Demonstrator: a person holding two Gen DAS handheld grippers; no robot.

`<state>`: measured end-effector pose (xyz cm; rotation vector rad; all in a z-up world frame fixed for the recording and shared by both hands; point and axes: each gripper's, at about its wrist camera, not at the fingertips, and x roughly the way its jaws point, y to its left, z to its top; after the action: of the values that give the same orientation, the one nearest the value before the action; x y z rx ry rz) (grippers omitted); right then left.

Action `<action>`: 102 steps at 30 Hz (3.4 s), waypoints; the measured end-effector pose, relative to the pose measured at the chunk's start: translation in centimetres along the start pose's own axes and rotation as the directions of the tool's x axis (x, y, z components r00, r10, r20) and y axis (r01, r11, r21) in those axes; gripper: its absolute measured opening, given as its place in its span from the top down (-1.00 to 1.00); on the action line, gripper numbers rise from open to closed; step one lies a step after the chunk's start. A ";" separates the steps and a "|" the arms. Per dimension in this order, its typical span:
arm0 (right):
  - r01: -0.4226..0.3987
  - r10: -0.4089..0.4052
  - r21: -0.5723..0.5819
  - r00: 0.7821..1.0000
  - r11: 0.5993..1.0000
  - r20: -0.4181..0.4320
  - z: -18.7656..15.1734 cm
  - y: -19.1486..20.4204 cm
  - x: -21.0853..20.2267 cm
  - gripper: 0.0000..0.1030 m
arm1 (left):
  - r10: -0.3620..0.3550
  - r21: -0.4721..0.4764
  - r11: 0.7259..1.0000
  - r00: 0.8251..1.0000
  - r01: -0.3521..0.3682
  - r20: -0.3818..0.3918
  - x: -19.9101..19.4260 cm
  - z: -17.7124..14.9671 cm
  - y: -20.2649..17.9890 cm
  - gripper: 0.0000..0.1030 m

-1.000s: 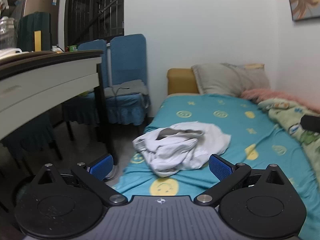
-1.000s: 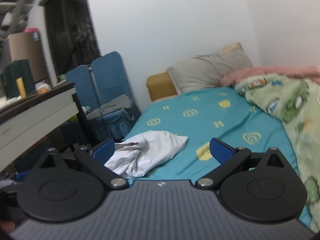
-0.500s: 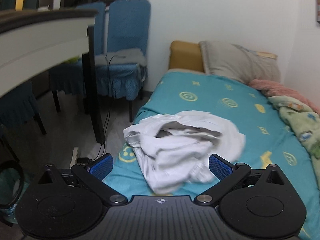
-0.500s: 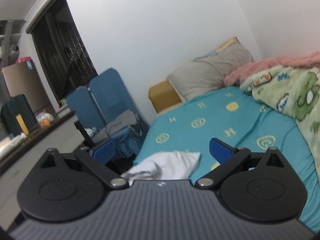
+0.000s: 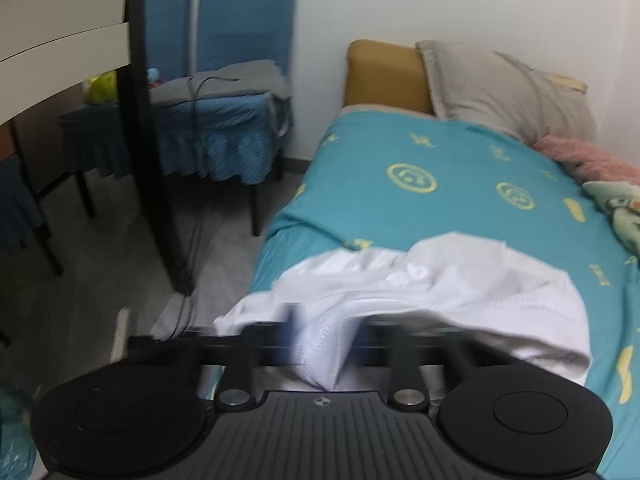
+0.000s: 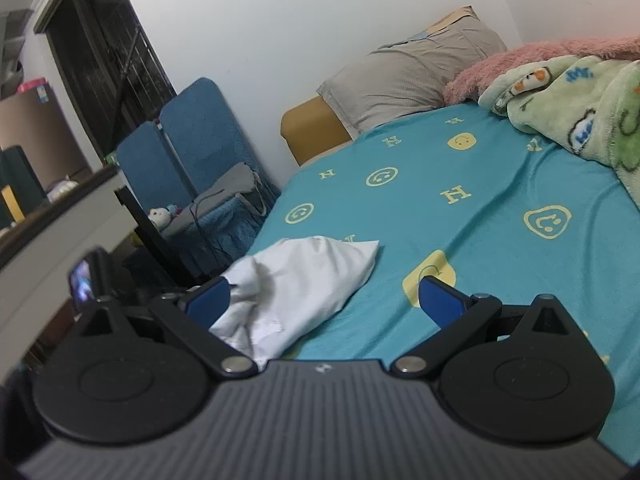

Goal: Fold clothes
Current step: 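Grasp the white T-shirt with the left gripper and lift it, then raise the held T-shirt high with the left gripper to shake it out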

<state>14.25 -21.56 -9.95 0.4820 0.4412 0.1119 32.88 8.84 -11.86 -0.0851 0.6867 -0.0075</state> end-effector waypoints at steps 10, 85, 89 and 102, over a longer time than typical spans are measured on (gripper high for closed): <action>-0.065 0.065 -0.003 0.998 0.998 -0.012 -1.1 -0.2 1.7 -0.99 | -0.141 0.009 0.990 0.967 0.143 0.211 -14.8 -1.7 -3.9 0.95; 0.342 -0.351 -0.097 0.932 0.935 -0.096 1.0 -0.3 -6.2 -1.00 | -0.330 0.109 0.941 0.939 0.320 0.093 -23.1 -11.4 -5.4 0.91; 0.316 -0.321 -0.061 0.939 0.947 -0.120 0.5 -1.0 -5.6 -1.00 | -0.291 0.150 0.945 0.957 0.290 -0.021 -20.2 -12.7 -6.7 0.70; 0.305 -0.308 -0.041 0.947 0.951 -0.092 1.0 -2.3 -5.6 -1.00 | -0.132 0.395 0.900 0.978 0.186 -0.159 -15.1 -17.2 -11.3 0.31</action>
<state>9.64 -25.20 -8.11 0.3782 0.6046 -0.1604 10.53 -3.25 -14.64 0.2657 0.7938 -0.3171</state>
